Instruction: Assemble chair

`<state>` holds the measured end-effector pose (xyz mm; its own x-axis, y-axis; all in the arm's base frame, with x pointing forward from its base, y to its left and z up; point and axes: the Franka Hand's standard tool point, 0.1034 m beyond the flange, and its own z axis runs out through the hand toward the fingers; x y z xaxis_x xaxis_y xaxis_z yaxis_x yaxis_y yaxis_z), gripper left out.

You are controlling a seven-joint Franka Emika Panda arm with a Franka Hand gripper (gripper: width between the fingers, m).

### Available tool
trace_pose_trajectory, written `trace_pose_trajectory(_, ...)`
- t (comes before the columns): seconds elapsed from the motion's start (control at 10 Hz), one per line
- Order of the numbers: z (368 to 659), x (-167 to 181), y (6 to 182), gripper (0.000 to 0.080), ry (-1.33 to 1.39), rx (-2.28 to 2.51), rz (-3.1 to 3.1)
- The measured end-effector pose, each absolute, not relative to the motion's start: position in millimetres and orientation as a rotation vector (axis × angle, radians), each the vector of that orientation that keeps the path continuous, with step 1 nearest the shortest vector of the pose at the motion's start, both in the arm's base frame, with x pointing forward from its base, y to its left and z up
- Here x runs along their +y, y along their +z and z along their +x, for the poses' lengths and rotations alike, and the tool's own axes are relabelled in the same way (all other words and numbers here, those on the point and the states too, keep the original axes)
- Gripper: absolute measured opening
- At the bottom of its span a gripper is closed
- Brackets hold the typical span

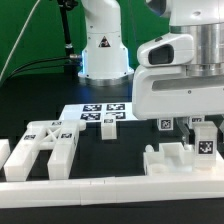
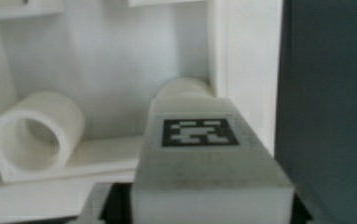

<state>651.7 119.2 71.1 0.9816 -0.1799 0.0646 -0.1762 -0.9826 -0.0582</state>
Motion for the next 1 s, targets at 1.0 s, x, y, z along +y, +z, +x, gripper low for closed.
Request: trace_pose_trajectory(1.0,650.9,113.8,69.0,0.0285,-0.018,1.576,-2.607)
